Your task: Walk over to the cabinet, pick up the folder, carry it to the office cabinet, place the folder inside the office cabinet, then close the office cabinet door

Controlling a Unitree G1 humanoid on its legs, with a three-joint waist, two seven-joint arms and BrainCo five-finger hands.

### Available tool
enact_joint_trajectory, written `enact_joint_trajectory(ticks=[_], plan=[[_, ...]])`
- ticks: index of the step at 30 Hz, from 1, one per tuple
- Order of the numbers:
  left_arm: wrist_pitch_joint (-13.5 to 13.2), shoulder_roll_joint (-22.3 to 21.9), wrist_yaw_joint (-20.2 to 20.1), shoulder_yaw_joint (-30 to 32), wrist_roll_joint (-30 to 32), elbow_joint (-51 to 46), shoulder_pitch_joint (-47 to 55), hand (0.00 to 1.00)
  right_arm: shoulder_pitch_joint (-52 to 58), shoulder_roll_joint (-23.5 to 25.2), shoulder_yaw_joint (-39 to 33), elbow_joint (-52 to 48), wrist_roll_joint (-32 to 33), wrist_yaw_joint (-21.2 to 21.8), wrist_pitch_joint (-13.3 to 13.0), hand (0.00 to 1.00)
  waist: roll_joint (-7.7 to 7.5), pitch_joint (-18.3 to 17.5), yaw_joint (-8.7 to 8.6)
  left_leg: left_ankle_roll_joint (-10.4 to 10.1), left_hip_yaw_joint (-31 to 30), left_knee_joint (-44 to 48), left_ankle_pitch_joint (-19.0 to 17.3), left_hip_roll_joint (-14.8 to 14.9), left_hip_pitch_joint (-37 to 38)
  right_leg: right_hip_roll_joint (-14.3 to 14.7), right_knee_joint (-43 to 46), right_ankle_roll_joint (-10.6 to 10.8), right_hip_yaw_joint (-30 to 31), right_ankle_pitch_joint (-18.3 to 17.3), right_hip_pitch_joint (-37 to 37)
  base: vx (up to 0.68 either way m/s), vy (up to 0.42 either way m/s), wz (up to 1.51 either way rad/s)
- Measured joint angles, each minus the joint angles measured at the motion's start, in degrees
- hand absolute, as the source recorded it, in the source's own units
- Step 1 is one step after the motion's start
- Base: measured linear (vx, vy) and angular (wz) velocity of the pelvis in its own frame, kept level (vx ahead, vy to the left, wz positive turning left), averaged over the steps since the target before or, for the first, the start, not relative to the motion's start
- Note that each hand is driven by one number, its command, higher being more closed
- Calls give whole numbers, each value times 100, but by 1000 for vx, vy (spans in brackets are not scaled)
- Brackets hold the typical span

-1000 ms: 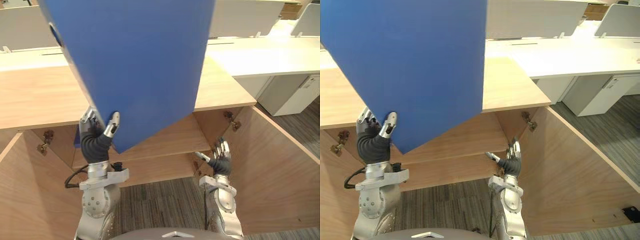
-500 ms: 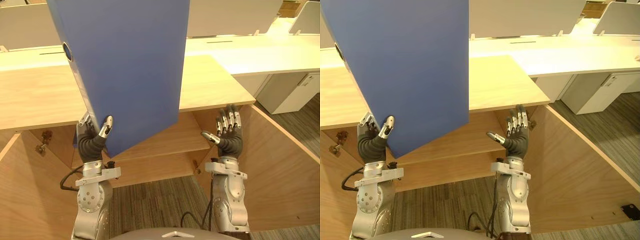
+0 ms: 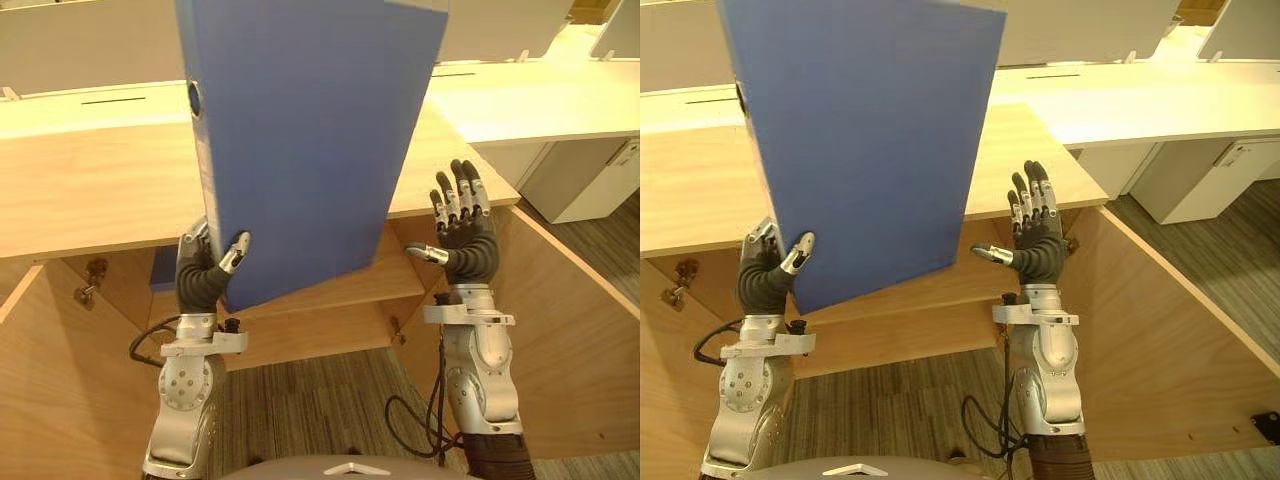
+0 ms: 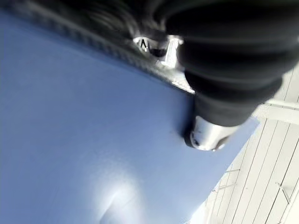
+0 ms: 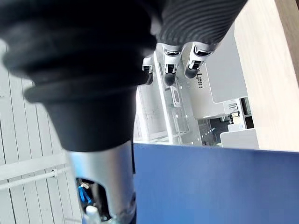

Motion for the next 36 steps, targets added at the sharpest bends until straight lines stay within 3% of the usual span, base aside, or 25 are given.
enact_joint_trajectory(ticks=[17,18,26,33,34,36], plan=[[-1,159,-608,-413,-500,131,-273,100,-875,-609,450,1168,412,469,274,0,-6,0,91,35,-125,-31,49,-24,-61,-24,15,1,-119,4,0,-9,-4,3],[-1,171,-610,-435,-545,131,-284,100,-928,-751,533,1190,453,479,291,100,-8,0,105,40,-132,-33,53,-28,-60,-29,19,1,-123,4,0,-46,-19,4],[-43,355,-607,-477,-719,325,-293,100,-1396,-1812,1128,1603,813,974,503,100,-25,0,141,53,-219,-33,125,-40,-130,-45,26,5,-213,17,-24,-29,-14,6],[-172,480,-549,-502,-702,327,-293,100,-1504,-1957,1256,1597,1023,1091,556,100,-46,-10,167,52,-218,-34,172,-39,-205,-44,26,-5,-208,65,-105,-40,-12,0],[-176,480,-517,-494,-697,327,-293,0,-1496,-1860,1236,1554,1016,1084,555,100,-47,-10,166,50,-211,-34,177,-39,-214,-44,25,-6,-199,69,-140,-47,-4,-2],[-179,488,-489,-490,-685,326,-293,0,-1491,-1670,1121,1520,972,1086,554,100,-50,-12,165,48,-207,-35,184,-39,-236,-44,23,-6,-192,69,-165,-41,-4,-2]])
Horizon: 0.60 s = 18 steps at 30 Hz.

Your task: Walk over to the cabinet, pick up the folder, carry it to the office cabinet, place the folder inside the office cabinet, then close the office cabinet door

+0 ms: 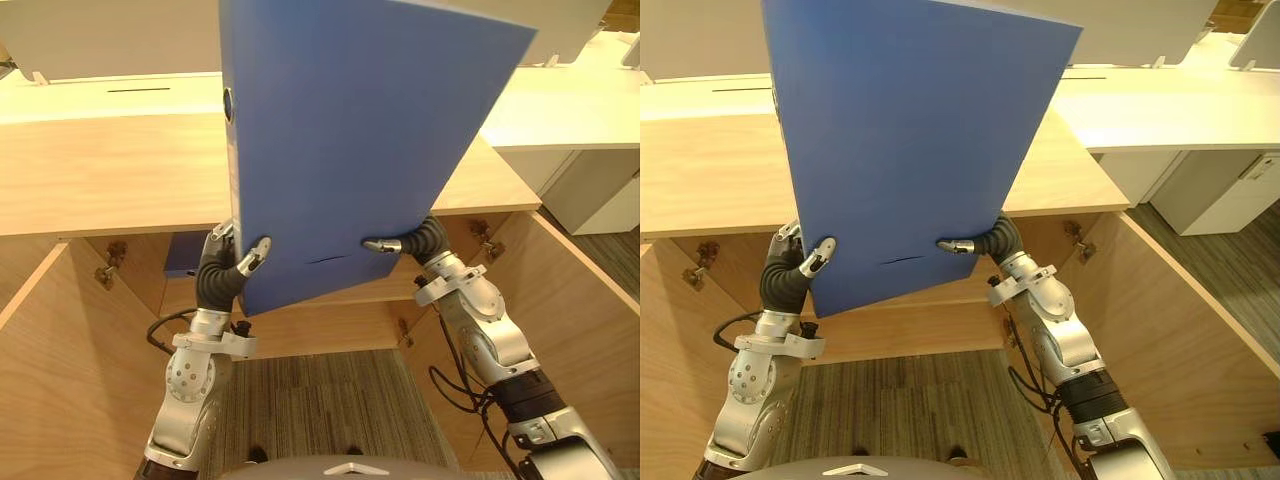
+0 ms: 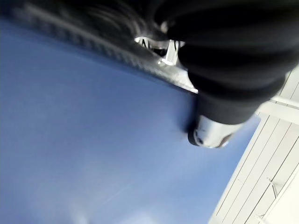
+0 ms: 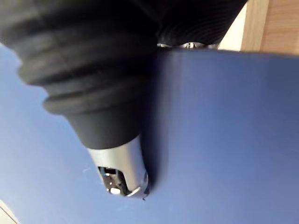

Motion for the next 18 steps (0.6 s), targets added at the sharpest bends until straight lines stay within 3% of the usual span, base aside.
enact_joint_trajectory(ticks=[5,13,18], plan=[[0,-28,94,93,467,-2,0,0,221,578,-323,-366,-447,-55,-8,100,-32,-25,44,2,4,1,11,0,-27,2,-24,0,3,16,-16,-8,-1,0],[-6,-376,660,611,1040,0,9,0,536,1604,-380,-616,-877,-418,-82,100,-156,-107,50,1,3,1,10,-1,-27,-2,-24,-1,3,19,-15,0,0,0],[-7,-660,1087,1334,1235,167,125,0,724,1930,-546,-1104,-1232,-579,-253,100,-156,-112,66,0,0,0,10,-3,-25,-6,-25,0,-5,19,-12,0,0,0]])
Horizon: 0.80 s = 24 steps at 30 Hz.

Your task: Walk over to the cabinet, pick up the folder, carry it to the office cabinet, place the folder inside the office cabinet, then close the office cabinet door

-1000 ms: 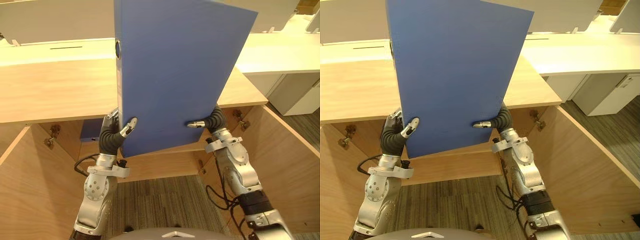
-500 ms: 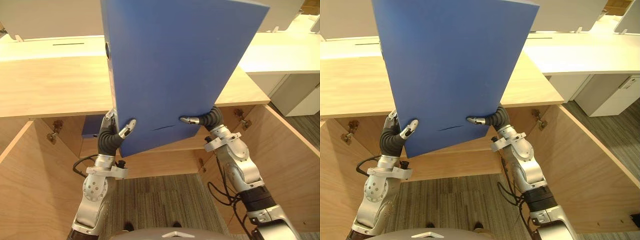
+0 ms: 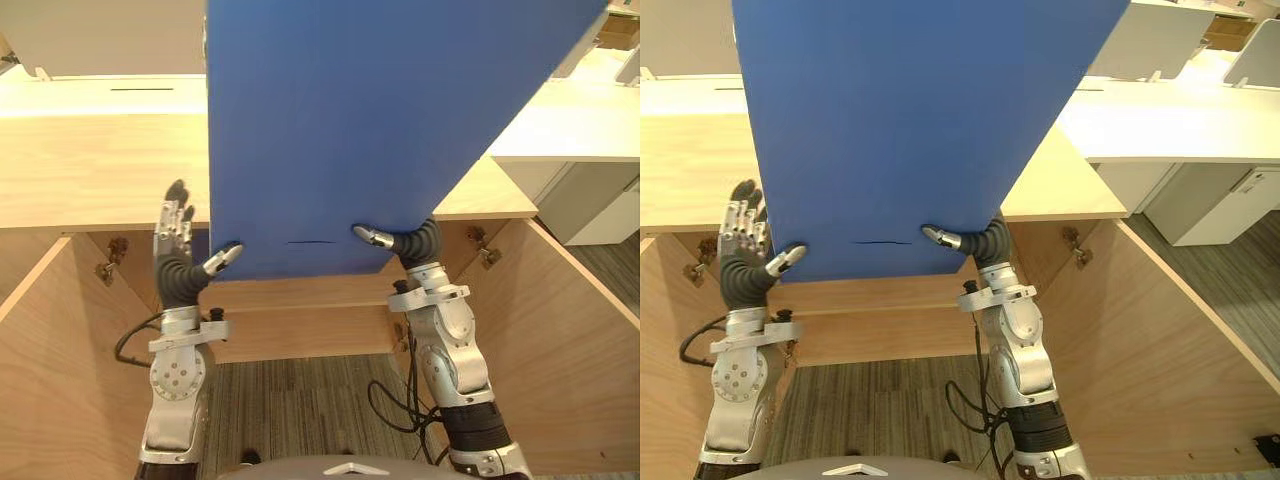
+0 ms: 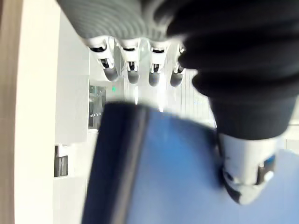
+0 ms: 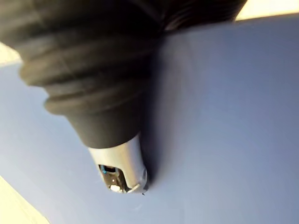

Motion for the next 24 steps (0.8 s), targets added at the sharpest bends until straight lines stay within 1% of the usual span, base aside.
enact_joint_trajectory(ticks=[1,3,4,6,7,9,11,13,17,18,19,20,22,23,24], plan=[[-1,-31,31,98,14,73,22,0,18,12,-2,-2,-52,-28,-17,100,-1,-4,-3,0,0,0,0,0,0,0,-1,0,-1,0,1,0,0,0],[22,-168,217,439,98,376,97,0,157,39,-32,0,-206,-105,-24,100,-6,-10,12,0,-8,-1,0,0,-1,0,-6,2,-9,-1,6,0,0,0],[88,-256,364,779,107,630,199,0,245,59,-85,0,-226,-105,-24,100,-6,-10,6,-1,-9,-2,0,0,-4,0,-11,3,-12,-2,6,0,0,0],[205,-290,489,1018,128,821,290,0,314,115,-190,-2,-284,-104,-27,100,-6,-10,8,-1,-13,-4,-1,1,-5,0,-12,3,-17,-5,7,0,0,0],[322,-306,589,1255,214,1038,423,0,387,142,-278,-3,-302,-113,-40,100,-7,-10,15,-4,-18,-4,-3,1,-10,-1,-13,4,-23,-11,6,0,0,0],[422,-309,600,1430,229,1237,577,0,445,135,-319,-3,-320,-114,-40,100,-10,-12,19,-7,-26,-5,-5,0,-24,-5,-13,5,-32,-18,-2,0,0,3],[481,-314,589,1475,266,1580,664,0,495,137,-305,-4,-377,-111,-41,100,-12,-22,39,-9,-41,-5,-6,-1,-42,-7,-13,-20,-45,-46,-11,0,0,4],[575,-323,534,1475,281,2123,737,0,618,135,-245,-3,-500,-111,-41,100,-20,-103,66,-11,-64,-5,-8,-1,-104,-8,-16,-13,-65,-51,-58,0,0,5],[892,-335,170,1479,270,3885,816,0,696,25,91,8,-720,-109,-24,100,-39,-119,62,-20,-70,-5,-15,0,-144,-7,-19,7,-72,-50,-98,0,0,0],[937,-323,75,1491,239,4433,808,0,696,-54,213,31,-755,-109,-12,100,-53,-134,65,-20,-72,-4,-15,6,-178,-6,-23,10,-72,-46,-130,0,0,0],[950,-302,61,1490,219,4752,806,0,696,-103,302,54,-755,-109,-4,100,-63,-146,64,-19,-72,-4,-14,8,-195,-4,-24,9,-71,-43,-145,0,0,0],[1011,-260,-27,1528,161,5364,781,0,694,-194,482,145,-800,-109,4,100,-85,-158,64,-19,-73,-3,-14,11,-199,2,-39,6,-71,-34,-143,0,0,0],[1067,-200,-103,1655,34,6211,734,0,693,-278,762,411,-943,-106,14,100,-115,-182,69,-19,-91,-3,-16,9,-195,16,-80,2,-77,-19,-116,3,-9,3],[1125,-104,-197,1747,-132,6729,646,0,688,-314,923,662,-1023,-100,31,100,-127,-185,82,-19,-119,-2,-16,10,-193,22,-134,-1,-111,8,-73,-1,-16,8],[1143,-41,-215,1781,-144,6942,608,0,682,-327,998,787,-1047,-99,53,100,-127,-184,93,-19,-133,-2,-16,10,-190,23,-160,-3,-129,20,-48,-18,-17,11]])
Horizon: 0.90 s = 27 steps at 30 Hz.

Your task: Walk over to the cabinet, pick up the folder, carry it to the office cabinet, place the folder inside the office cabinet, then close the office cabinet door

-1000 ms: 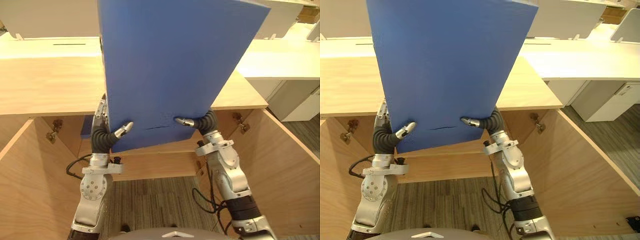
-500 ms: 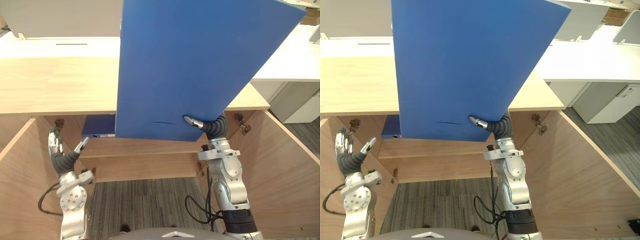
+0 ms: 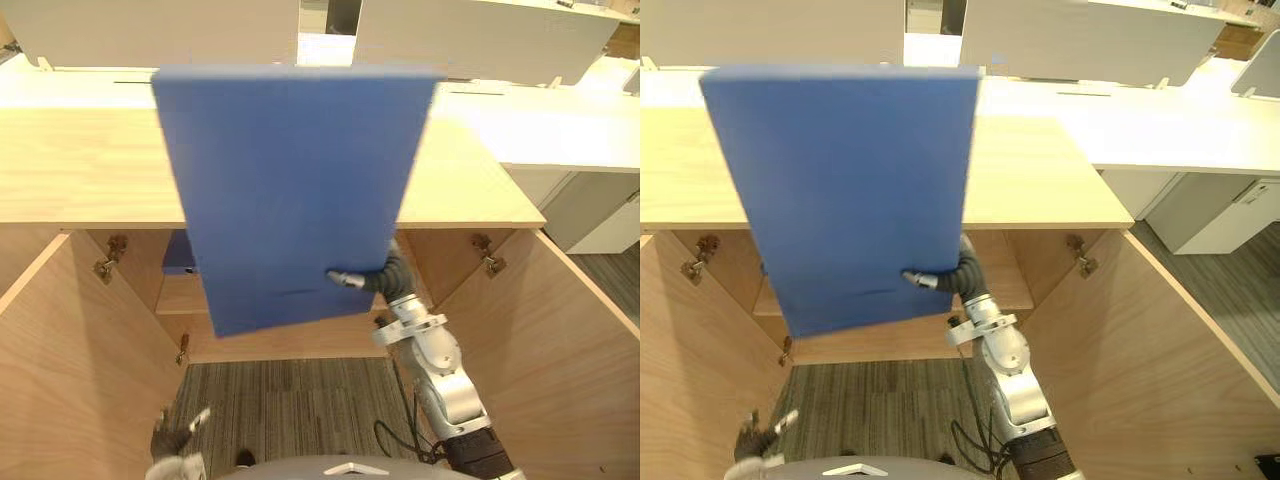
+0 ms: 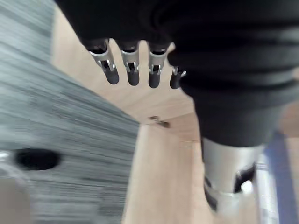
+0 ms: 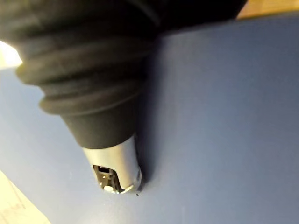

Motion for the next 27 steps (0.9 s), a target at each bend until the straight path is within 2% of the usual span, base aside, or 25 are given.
enact_joint_trajectory(ticks=[1,7,10,11,12,13,15,18,22,27], plan=[[46,123,-78,37,1,400,-48,0,-9,-55,199,260,-96,3,46,100,9,6,30,0,-12,0,0,-1,1,0,-35,-4,-18,17,24,-22,-11,5],[148,200,-217,18,16,814,-89,0,-338,-410,852,627,-412,16,134,100,133,238,117,-52,-3,0,-9,-3,-160,-1,-73,-58,25,46,-151,-58,-2,-2],[148,256,-222,-188,16,786,-390,0,-952,-583,1083,652,-714,12,132,100,136,635,143,-91,37,118,62,24,-572,6,219,-100,143,79,-678,-93,15,-12],[143,329,-217,-296,16,760,-622,0,-1262,-625,1090,725,-847,-4,121,100,74,874,118,-51,8,605,-60,57,-1002,-10,480,-99,145,82,-989,-141,12,5],[115,375,-211,-399,16,738,-894,0,-1609,-702,1094,843,-966,-21,121,100,137,1163,118,-24,-19,1220,-283,136,-1502,-2,708,-113,143,72,-1299,-163,4,5],[108,378,-208,-429,16,732,-1042,0,-1787,-790,1100,888,-1032,-28,121,100,193,1307,125,16,-27,1514,-354,182,-1739,13,821,-115,143,69,-1447,-188,4,0],[53,385,-200,-567,12,561,-1392,0,-2353,-1238,1218,1086,-1396,-221,122,100,429,1748,121,63,-114,2283,-581,318,-2462,62,1254,-130,111,4,-1996,-189,22,1],[-27,501,-186,-606,12,342,-1665,0,-2599,-1596,1177,1145,-1845,-485,133,100,458,2138,118,61,-186,2810,-695,381,-3153,46,1956,-146,110,-212,-2740,-179,29,4],[-57,548,-95,-725,4,122,-1999,0,-2661,-1675,931,1127,-2033,-761,145,100,457,2476,136,42,-191,3336,-832,454,-3968,-1,2757,-166,177,-436,-3682,-126,1,-2],[-96,434,-52,-822,5,-471,-2242,0,-2632,-1509,628,955,-1903,-902,146,100,463,2567,201,46,-174,3943,-983,565,-4812,-63,3471,-255,220,-719,-4596,-101,-15,-3]])
